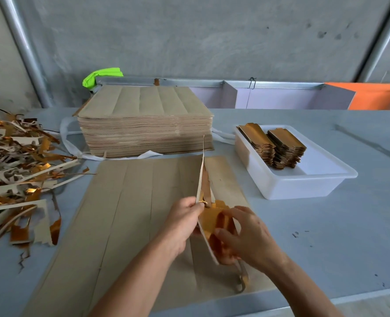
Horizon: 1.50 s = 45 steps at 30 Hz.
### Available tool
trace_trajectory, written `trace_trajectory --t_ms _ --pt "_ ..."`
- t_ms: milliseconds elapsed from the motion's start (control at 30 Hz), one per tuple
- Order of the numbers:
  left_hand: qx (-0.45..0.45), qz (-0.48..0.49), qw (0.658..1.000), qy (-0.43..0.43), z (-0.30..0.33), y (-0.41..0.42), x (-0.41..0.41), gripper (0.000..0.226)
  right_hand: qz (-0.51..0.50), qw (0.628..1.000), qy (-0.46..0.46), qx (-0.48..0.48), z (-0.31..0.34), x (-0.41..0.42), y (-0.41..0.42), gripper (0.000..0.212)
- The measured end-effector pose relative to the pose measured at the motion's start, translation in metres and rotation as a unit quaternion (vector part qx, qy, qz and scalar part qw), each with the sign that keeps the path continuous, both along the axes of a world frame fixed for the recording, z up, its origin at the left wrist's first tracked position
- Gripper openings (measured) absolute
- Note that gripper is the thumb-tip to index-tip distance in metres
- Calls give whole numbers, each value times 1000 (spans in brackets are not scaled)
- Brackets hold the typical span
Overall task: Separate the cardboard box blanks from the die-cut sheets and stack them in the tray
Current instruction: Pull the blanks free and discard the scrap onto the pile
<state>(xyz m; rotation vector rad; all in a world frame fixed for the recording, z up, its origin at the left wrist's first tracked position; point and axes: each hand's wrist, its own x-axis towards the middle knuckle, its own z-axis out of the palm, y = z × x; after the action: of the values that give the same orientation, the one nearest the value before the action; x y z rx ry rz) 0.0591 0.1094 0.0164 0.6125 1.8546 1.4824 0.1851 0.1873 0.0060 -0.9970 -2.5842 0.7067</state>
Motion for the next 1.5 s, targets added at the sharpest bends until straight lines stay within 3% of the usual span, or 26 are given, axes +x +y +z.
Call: trace_trajectory --t_ms 100,333,467,567,700,833,933,1000,1133,1233,1333,1400,1500 --pt "21 35 998 -40 6 3 5 20 -5 1000 18 23 0 -1 -3 32" --pt "48 10 997 -56 6 3 16 24 -9 994 79 -81 5 -5 -5 30" --pt "-15 -21 1000 7 7 6 19 28 -3 994 74 -74 11 -3 -9 11" --pt "-38 -15 998 42 8 8 20 32 6 997 54 -60 15 -4 -12 16" --pt "-36 21 990 133 9 9 16 22 11 996 44 -73 21 -8 -12 18" --pt "0 55 995 79 5 5 15 28 -26 999 3 -48 24 -11 -8 19" --pt "68 98 992 -47 2 1 10 28 -56 997 6 -49 29 -5 -2 29" --pt "100 140 979 -112 -1 -2 6 27 -94 992 21 -83 31 3 8 30" --pt "111 187 967 -135 -7 -7 -3 16 -153 974 59 -157 29 17 24 22" --pt "103 157 975 -117 -5 -7 -7 17 -178 950 104 -233 24 21 23 27" --pt "103 117 986 -58 -1 -5 -9 14 -205 939 155 -227 22 21 26 23" --pt "127 105 986 -9 1 -5 -9 11 -211 928 194 -240 25 18 28 41" --pt "113 99 988 43 -1 -5 -13 27 -183 931 207 -238 31 12 27 56"
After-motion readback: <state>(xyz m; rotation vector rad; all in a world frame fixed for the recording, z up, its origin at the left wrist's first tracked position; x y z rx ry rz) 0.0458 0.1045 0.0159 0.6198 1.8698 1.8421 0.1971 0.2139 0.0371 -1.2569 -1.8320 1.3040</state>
